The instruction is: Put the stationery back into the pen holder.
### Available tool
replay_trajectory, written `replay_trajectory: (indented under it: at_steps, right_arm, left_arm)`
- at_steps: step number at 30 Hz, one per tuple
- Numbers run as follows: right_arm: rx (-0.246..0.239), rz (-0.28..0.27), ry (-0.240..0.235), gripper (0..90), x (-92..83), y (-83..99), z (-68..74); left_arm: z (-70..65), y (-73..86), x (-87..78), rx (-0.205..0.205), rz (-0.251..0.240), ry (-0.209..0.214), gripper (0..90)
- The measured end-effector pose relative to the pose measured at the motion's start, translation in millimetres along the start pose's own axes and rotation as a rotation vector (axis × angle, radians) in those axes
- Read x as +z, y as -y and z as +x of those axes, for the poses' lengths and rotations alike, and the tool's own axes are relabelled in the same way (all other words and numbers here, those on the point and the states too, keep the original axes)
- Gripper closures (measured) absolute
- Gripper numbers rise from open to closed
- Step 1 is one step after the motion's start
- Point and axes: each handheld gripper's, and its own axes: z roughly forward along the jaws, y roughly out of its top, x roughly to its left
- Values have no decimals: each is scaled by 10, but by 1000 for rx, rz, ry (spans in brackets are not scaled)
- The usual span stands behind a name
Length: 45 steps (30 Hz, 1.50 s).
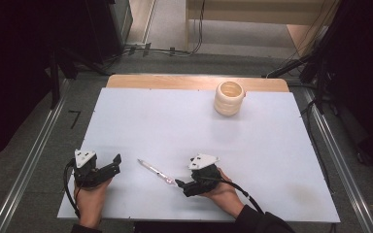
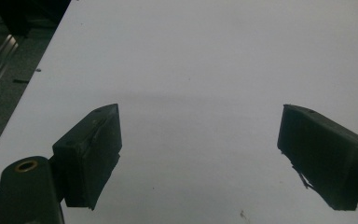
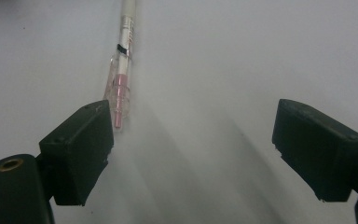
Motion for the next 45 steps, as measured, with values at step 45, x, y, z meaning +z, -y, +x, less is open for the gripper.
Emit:
replay_trajectory:
  at_steps: [45]
  right_arm:
    - [-44, 42, -48, 217, 460, -344, 210]
  left_arm:
    - [12, -5, 0, -1, -1, 8, 143]
